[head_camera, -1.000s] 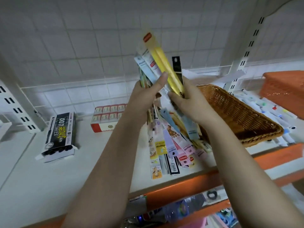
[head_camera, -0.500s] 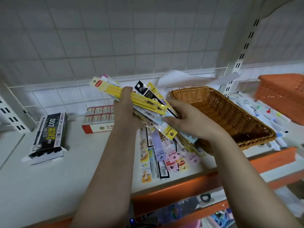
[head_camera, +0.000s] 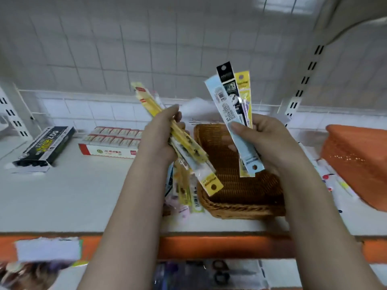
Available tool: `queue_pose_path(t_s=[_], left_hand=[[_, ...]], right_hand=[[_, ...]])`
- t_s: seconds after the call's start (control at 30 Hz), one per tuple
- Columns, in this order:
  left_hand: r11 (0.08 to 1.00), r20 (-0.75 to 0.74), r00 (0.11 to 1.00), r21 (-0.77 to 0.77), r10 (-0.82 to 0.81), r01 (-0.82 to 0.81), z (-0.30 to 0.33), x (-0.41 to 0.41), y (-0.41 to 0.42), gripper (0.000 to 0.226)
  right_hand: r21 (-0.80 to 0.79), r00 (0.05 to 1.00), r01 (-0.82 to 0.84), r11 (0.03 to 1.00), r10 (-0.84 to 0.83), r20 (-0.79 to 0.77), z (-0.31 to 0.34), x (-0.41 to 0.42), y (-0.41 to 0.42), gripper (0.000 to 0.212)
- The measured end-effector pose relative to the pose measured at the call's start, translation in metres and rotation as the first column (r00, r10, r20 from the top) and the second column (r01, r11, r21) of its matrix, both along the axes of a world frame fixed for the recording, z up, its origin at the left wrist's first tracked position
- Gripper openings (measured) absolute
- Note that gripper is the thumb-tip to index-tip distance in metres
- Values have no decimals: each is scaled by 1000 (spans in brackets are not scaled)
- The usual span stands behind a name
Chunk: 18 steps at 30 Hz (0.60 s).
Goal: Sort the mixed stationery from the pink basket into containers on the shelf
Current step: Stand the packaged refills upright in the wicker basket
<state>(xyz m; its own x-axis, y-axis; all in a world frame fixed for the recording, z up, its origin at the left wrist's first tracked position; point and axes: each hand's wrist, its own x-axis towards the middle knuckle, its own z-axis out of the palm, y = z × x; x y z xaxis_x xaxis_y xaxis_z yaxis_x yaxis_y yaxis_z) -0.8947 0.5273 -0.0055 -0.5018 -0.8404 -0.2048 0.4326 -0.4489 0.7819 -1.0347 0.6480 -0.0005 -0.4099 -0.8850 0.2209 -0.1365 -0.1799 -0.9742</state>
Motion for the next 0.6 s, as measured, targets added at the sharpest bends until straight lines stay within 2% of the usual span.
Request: queue_pose_path(t_s=[0.07,0.17,0.23,0.3,0.37,0.43,0.5,0.6], left_hand=[[985,39,995,-142,-91,96,11,-14,27,13],[957,124,991,-279,-52,85,19,-28,54,28],[953,108,994,-304,32,2,21,-30,61,22],[950,100,991,-307,87,-53,21,-30,63,12],[953,94,989,-290,116,-84,20,-25,60,10],[955,96,987,-280,126,-94,19,-18,53,11],[958,110,984,-266,139,-106,18,-11,44,15],[958,171,973,-266,157,-108,16,0,31,18]], right_hand=[[-10,1000,-27,1000,27,-4,0,-7,6,9],[-4,997,-47,999,46,-69,1,-8,16,6],[9,997,-33,999,34,-68,-2,-9,18,9],[38,999,-9,999,10,-47,-7,-14,19,19],[53,1000,5,999,-6,6,-11,-18,21,28],[19,999,46,999,-47,23,-10,-21,24,20],[-27,987,149,988,-151,-56,-4,-25,25,21],[-155,915,229,961,-267,-302,4,-38,19,22]])
